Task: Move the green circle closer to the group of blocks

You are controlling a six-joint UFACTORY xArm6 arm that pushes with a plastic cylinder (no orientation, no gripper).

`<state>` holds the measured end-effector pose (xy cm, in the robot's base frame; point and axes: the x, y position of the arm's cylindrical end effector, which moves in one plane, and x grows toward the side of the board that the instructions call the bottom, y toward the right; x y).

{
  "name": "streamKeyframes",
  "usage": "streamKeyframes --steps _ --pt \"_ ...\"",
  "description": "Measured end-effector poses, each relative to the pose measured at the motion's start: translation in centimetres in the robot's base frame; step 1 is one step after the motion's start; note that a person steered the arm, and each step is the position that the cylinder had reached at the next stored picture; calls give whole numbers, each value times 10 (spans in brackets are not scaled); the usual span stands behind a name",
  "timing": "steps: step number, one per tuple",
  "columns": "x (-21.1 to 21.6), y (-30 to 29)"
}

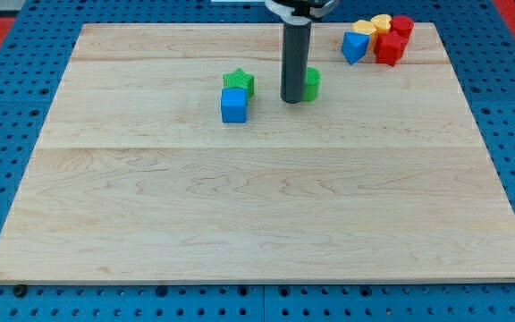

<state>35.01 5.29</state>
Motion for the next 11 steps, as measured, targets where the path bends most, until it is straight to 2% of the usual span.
streamKeyframes --steps 2,4,8,11 --pt "-25 28" --pt "-37 12" --pt "-46 75" --pt "-48 90"
